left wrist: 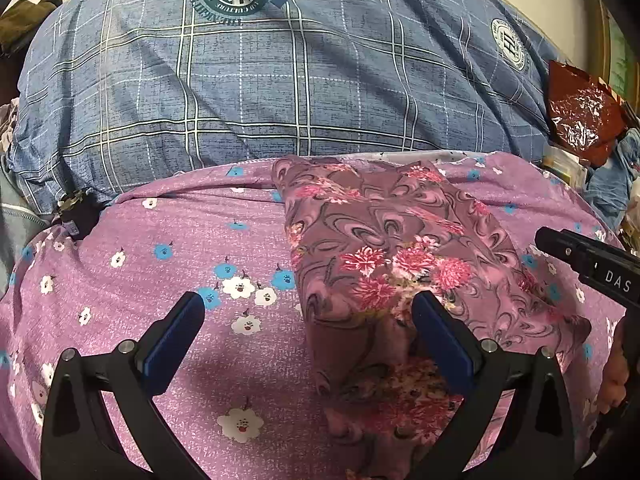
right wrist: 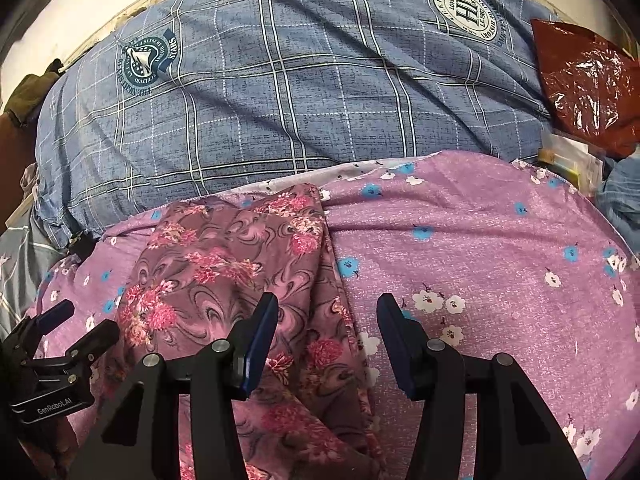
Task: Fold small clothes
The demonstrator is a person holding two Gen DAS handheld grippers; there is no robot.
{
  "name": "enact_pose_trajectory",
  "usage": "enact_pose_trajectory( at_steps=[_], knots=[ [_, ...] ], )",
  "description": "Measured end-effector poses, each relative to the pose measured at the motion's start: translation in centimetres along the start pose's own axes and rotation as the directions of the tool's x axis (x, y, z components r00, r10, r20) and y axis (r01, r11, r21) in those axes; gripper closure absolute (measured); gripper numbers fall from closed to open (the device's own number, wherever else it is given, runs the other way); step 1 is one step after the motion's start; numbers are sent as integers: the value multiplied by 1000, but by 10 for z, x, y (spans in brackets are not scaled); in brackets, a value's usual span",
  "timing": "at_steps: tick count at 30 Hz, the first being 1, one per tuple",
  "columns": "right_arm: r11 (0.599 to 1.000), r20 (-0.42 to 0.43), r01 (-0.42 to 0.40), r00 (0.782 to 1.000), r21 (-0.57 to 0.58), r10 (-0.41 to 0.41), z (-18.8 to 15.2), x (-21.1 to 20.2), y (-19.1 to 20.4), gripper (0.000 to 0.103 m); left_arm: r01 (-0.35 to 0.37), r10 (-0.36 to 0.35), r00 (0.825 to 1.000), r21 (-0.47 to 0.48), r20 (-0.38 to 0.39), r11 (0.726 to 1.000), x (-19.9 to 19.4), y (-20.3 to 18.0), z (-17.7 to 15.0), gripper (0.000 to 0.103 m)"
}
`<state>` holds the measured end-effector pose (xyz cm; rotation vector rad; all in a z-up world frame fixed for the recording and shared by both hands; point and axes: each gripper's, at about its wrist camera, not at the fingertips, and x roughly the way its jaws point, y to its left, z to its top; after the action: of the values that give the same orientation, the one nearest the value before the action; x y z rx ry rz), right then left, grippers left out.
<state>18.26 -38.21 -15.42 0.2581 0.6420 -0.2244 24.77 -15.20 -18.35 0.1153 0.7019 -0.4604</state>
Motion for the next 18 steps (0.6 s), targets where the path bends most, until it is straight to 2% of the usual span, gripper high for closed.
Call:
enact_pose_trajectory(
  at_steps=[9,15,18],
  knots=[
    [1000,-3,-4,1000,-9,4,0,2,11,50,10,-10,1000,-17,7,1000,-1,4,3,0],
    [1000,-14,7,1000,-16,-7,-2,6,15,50,68,-68,998,-22,-11,997,10,4,12,0],
    [1000,-23,2,1000,-20,-3,-3,9,14,50,119,-120,992,-21,-30,993,18,3,17,0]
  ],
)
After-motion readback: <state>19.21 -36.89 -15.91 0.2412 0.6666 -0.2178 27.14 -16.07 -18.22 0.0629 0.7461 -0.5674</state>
